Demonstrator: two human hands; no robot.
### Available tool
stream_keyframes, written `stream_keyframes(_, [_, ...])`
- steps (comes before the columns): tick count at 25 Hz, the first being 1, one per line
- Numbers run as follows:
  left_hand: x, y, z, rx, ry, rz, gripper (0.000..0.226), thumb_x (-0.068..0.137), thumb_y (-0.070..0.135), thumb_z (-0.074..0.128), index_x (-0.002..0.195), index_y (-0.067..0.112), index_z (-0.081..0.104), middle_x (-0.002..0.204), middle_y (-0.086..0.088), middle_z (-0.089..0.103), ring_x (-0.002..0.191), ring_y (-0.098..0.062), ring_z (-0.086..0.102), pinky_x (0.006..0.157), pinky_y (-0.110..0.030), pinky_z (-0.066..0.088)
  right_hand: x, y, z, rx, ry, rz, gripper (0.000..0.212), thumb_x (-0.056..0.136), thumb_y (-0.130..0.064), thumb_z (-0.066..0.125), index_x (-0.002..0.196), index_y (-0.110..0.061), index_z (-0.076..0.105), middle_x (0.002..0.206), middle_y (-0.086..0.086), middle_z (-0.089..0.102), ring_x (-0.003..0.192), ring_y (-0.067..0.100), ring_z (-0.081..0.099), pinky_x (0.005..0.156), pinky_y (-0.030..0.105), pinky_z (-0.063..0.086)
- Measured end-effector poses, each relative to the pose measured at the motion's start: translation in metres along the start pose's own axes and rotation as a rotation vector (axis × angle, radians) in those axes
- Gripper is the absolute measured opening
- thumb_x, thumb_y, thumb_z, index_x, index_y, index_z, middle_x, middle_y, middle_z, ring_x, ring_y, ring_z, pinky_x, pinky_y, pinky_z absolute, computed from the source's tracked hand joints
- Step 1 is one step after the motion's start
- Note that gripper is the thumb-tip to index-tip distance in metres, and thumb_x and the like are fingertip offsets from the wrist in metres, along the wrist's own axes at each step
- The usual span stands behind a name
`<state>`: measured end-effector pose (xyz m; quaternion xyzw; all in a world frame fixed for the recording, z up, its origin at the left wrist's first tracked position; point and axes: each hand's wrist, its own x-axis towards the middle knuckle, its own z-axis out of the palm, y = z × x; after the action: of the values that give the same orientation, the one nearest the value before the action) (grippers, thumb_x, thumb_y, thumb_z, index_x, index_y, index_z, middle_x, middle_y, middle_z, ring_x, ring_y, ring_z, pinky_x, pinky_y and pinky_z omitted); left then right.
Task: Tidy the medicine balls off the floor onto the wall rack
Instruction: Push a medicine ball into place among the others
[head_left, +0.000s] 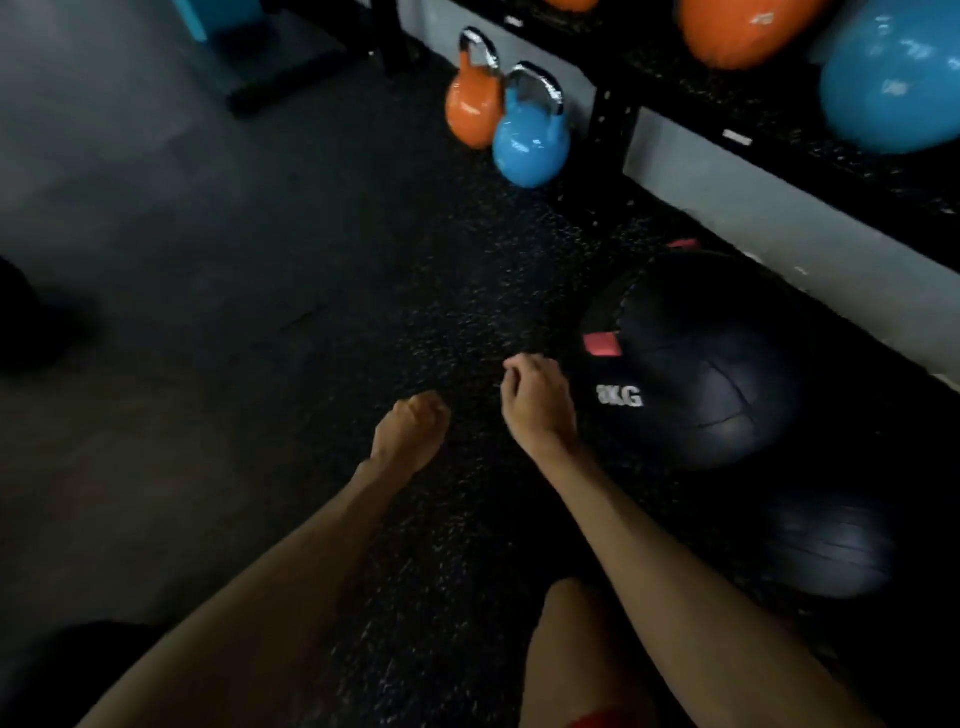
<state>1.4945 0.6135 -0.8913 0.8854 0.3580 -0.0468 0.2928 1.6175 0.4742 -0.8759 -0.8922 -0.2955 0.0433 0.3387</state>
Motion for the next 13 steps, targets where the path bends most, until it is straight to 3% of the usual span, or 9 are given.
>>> stream_keyframes(3, [-0.06,-0.089,-0.042,-0.002,0.083,-0.138,0.023,0.099,0.03,0.05,0.104,0.017,0.068,0.1,-0.011,0.072,0.091,-0.035,0.069,0.075,-0.043,0.056,-0.053,-0.082,0.064,-0.054,-0.411,0.001,0.023,0.103,-0.025,0.043,0.109,-0.013,0.062,0.105,0.007,0.066,0.097,0.024,0.062,0.083,0.04,0.053])
stream_keyframes(5, [-0.108,-0.157,-0.073,-0.031,0.171,-0.26,0.024,0.099,0.031,0.051,0.104,0.015,0.068,0.101,-0.012,0.072,0.093,-0.036,0.068,0.077,-0.043,0.056,-0.097,-0.139,0.102,-0.073,-0.588,-0.052,0.023,0.105,-0.027,0.042,0.107,-0.014,0.061,0.102,0.007,0.066,0.089,0.024,0.064,0.079,0.042,0.055])
stream_keyframes(9, [-0.198,-0.281,-0.121,-0.115,0.381,-0.455,0.024,0.097,0.028,0.052,0.106,0.014,0.069,0.106,-0.012,0.072,0.101,-0.034,0.066,0.086,-0.046,0.055,-0.185,-0.245,0.17,-0.164,-0.81,-0.168,0.023,0.105,-0.029,0.043,0.112,-0.017,0.061,0.107,0.005,0.065,0.091,0.021,0.065,0.082,0.042,0.057])
stream_keyframes(13, [-0.272,-0.39,-0.134,-0.143,0.503,-0.593,0.027,0.096,0.027,0.053,0.115,0.012,0.064,0.12,-0.015,0.062,0.116,-0.038,0.055,0.097,-0.054,0.045,-0.276,-0.329,0.24,-0.198,-0.932,-0.297,0.037,0.104,-0.035,0.044,0.136,-0.017,0.05,0.132,0.009,0.055,0.118,0.028,0.056,0.095,0.042,0.05])
